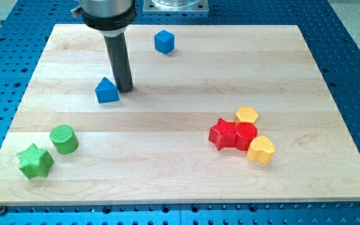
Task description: Push the triangle diagonally to the green circle
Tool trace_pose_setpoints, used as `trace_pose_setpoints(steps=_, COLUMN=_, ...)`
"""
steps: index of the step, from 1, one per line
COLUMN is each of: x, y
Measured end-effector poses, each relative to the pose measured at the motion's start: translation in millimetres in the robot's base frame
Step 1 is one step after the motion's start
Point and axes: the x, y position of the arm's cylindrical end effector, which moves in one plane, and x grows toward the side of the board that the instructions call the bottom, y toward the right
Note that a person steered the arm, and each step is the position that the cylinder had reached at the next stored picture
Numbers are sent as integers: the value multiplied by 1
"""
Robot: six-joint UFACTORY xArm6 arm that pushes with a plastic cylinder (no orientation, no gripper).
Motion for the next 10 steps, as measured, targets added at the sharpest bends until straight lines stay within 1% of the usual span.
trace_pose_setpoints(steps=1, x=0, y=-21)
trace_pose_setpoints(steps=2, x=11, y=-41)
trace_pose_setpoints(steps=3, x=50, y=-46)
trace_pose_setpoints(steps=4, x=83, y=-36)
trace_pose_setpoints(steps=5, x=96, y=-7)
trace_pose_setpoints(steps=6, x=50, y=17)
trace_pose_setpoints(steps=7, x=40, y=60)
trace_pose_setpoints(steps=8, x=95, y=59)
trace_pose_setpoints(steps=9, x=162, y=59)
trace_pose_setpoints(steps=10, x=181, y=54)
